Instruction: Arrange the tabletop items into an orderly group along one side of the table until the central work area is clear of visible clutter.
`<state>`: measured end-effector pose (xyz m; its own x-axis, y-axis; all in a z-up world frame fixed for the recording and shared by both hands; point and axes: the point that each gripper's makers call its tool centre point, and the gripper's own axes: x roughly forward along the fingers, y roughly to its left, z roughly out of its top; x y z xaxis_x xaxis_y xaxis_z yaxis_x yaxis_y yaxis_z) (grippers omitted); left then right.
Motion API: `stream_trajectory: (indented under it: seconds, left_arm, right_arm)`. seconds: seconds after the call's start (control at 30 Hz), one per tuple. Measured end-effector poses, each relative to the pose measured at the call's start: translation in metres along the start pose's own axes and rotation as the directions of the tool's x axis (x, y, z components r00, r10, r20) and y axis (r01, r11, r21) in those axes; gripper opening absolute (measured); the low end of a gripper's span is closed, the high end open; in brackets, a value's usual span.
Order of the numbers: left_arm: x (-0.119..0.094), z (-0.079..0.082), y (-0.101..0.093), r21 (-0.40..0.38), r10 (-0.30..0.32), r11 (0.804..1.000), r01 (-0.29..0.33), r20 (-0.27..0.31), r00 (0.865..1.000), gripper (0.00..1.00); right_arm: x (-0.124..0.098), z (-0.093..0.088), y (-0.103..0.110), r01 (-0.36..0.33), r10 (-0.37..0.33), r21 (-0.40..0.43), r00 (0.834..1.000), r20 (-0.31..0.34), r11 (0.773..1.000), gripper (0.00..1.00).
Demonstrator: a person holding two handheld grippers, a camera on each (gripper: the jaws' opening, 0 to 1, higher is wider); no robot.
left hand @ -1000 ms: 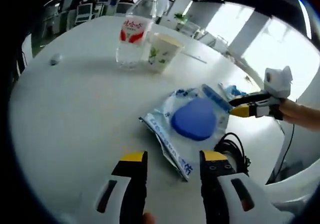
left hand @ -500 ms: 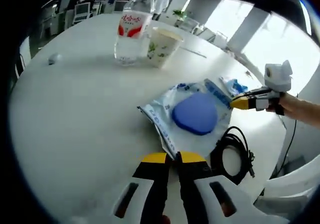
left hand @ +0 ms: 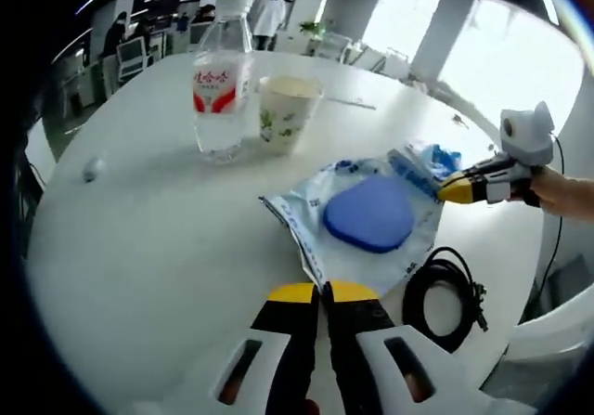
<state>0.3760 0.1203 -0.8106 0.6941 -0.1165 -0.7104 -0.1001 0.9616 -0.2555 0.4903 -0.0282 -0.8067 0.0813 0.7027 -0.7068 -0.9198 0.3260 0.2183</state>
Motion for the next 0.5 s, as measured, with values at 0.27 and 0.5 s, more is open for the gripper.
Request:
stream_trajectory:
  seconds: [0.27, 0.5]
  left_arm:
    - [0.012, 0.024, -0.004, 0.198, -0.005, 0.980, 0.014, -0.045, 0.999, 0.00]
    - [0.024, 0.051, -0.007, 0.287, 0.004, 0.958, 0.010, -0.050, 0.999, 0.00]
  right_arm:
    - [-0.009, 0.001, -0.009, 0.046, -0.047, 0.007, 0.999, 0.020, 0.999, 0.00]
    - [-0.015, 0.003, -0.019, 0.084, -0.085, 0.032, 0.996, 0.041, 0.996, 0.00]
